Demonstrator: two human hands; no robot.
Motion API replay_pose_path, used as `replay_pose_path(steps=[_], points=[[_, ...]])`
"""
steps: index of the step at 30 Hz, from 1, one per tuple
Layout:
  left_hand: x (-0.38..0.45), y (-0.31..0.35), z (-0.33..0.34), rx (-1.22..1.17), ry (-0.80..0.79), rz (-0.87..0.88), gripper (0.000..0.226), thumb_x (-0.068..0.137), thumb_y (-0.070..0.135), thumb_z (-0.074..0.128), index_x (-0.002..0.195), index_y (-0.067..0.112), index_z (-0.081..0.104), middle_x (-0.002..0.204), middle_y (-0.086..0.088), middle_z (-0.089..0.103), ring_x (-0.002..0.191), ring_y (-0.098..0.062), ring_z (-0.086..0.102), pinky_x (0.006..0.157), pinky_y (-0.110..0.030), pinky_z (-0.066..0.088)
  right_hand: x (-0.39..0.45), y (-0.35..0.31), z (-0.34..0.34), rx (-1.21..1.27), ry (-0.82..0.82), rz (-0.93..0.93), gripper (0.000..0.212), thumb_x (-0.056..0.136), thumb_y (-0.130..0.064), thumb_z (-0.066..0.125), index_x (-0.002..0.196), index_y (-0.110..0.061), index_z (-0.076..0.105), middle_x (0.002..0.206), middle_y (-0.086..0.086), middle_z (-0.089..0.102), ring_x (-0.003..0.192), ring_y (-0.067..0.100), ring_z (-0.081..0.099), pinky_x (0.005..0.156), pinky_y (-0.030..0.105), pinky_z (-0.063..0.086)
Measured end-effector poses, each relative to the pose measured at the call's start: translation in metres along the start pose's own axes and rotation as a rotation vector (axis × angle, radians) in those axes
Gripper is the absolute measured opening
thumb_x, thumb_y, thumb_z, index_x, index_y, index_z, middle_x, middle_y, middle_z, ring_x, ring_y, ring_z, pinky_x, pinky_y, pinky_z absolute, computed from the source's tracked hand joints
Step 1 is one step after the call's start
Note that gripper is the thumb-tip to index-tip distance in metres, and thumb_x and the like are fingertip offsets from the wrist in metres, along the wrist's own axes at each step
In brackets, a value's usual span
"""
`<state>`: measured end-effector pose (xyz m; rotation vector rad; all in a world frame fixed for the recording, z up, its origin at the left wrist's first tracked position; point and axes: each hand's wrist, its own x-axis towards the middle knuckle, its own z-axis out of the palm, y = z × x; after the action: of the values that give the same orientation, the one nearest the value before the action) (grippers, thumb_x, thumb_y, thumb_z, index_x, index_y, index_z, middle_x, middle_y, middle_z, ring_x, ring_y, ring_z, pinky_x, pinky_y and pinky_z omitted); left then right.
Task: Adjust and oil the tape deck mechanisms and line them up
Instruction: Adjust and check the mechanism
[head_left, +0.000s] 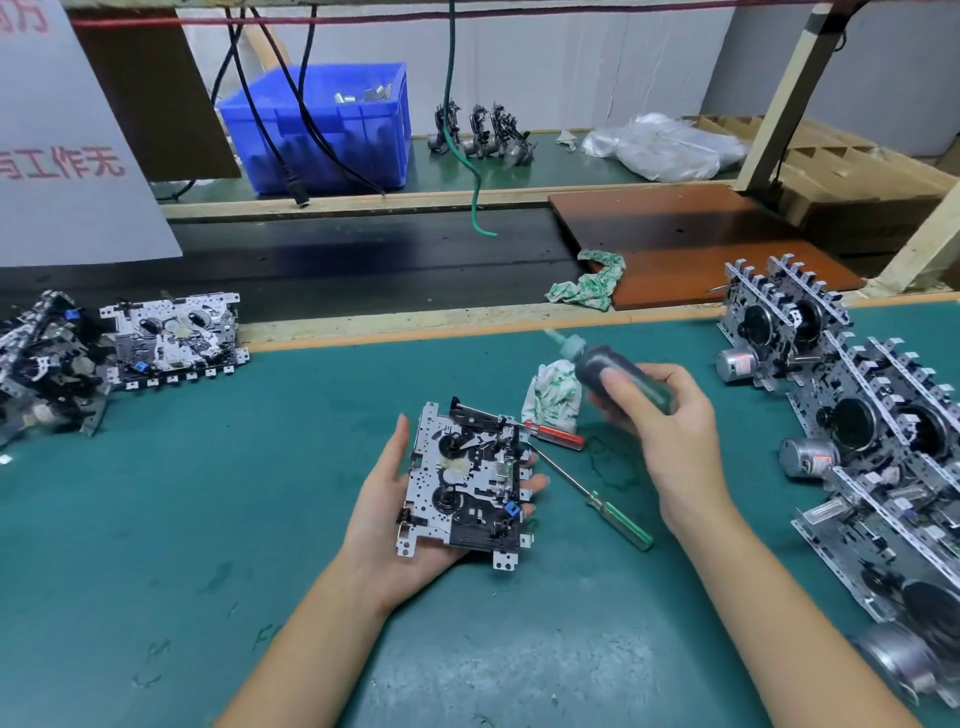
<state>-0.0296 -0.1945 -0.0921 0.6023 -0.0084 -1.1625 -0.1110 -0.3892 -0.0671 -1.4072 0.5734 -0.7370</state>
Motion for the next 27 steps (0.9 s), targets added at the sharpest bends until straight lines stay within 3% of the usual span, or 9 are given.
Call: replay_pose_path(steps=[2,5,10,15,20,22,24,26,27], points=[[0.000,-0.001,-0.001,-0.002,0.014,0.008,0.081,0.084,0.066,0.041,0.123,-0.002,0.060,0.134,-0.030,0.049,0.121,-0.049,0.050,0.098,-0.059,0.042,0.005,0.005,-0.004,-0.146,-0.002,-0.035,0.027,0.072,-0.022,0.079,0.089,-0.026,0.059,0.081,-0.009,0.071,0.073,0.000,0.065,0.065,0.011,0.048],[0.001,-0.003,-0.003,0.003,0.033,0.033,0.083,0.084,0.069,0.039,0.121,-0.002,0.062,0.133,-0.030,0.051,0.120,-0.046,0.052,0.098,-0.058,0.042,0.009,0.012,-0.008,-0.109,-0.048,-0.022,0.029,0.074,-0.012,0.077,0.093,-0.028,0.063,0.087,-0.016,0.071,0.084,-0.003,0.065,0.069,0.009,0.047],[-0.002,-0.006,0.001,-0.093,0.029,0.116,0.088,0.077,0.070,0.046,0.119,-0.006,0.061,0.132,-0.031,0.051,0.119,-0.049,0.051,0.093,-0.063,0.043,0.013,0.016,-0.011,-0.141,0.012,-0.051,0.032,0.075,-0.010,0.076,0.092,-0.029,0.057,0.088,-0.012,0.068,0.075,-0.005,0.063,0.064,0.007,0.045],[-0.004,-0.005,0.006,-0.178,0.034,0.190,0.096,0.071,0.069,0.053,0.129,-0.008,0.049,0.130,-0.034,0.051,0.116,-0.053,0.051,0.089,-0.066,0.044,0.013,0.023,-0.011,-0.261,0.030,-0.063,0.037,0.075,-0.008,0.074,0.089,-0.028,0.047,0.087,-0.008,0.070,0.077,0.002,0.063,0.070,0.022,0.045],[-0.005,-0.003,0.006,-0.209,0.029,0.189,0.098,0.072,0.070,0.051,0.133,-0.006,0.043,0.132,-0.034,0.049,0.116,-0.054,0.050,0.093,-0.061,0.041,0.013,0.026,-0.007,-0.271,0.008,-0.057,0.039,0.077,-0.008,0.073,0.093,-0.030,0.046,0.095,-0.011,0.066,0.077,-0.005,0.059,0.069,0.013,0.042],[-0.005,-0.003,0.005,-0.171,0.014,0.170,0.098,0.073,0.073,0.048,0.134,-0.004,0.043,0.133,-0.032,0.049,0.117,-0.053,0.050,0.093,-0.061,0.045,0.010,0.017,-0.007,-0.278,0.127,-0.190,0.037,0.078,-0.013,0.075,0.098,-0.026,0.047,0.095,-0.010,0.057,0.084,0.005,0.056,0.071,0.015,0.041],[-0.005,-0.003,0.003,-0.070,0.003,0.112,0.100,0.074,0.077,0.041,0.134,-0.003,0.047,0.135,-0.029,0.049,0.119,-0.051,0.050,0.095,-0.060,0.044,0.002,0.004,-0.013,-0.328,0.270,-0.478,0.024,0.082,-0.024,0.069,0.093,-0.020,0.048,0.084,-0.006,0.052,0.077,0.012,0.050,0.070,0.022,0.039],[-0.005,-0.003,0.001,0.050,-0.023,0.031,0.103,0.073,0.082,0.035,0.131,-0.001,0.054,0.137,-0.028,0.047,0.122,-0.050,0.048,0.099,-0.058,0.042,-0.012,-0.003,-0.016,-0.379,0.256,-0.653,0.015,0.083,-0.031,0.061,0.084,-0.022,0.049,0.072,-0.010,0.050,0.063,0.005,0.044,0.061,0.020,0.037],[-0.006,-0.002,0.001,0.104,-0.050,-0.007,0.103,0.073,0.083,0.034,0.130,-0.001,0.055,0.138,-0.028,0.046,0.123,-0.051,0.046,0.101,-0.057,0.041,-0.020,-0.005,-0.016,-0.412,0.168,-0.659,0.012,0.082,-0.032,0.059,0.082,-0.025,0.050,0.067,-0.011,0.052,0.059,0.004,0.044,0.057,0.019,0.038]])
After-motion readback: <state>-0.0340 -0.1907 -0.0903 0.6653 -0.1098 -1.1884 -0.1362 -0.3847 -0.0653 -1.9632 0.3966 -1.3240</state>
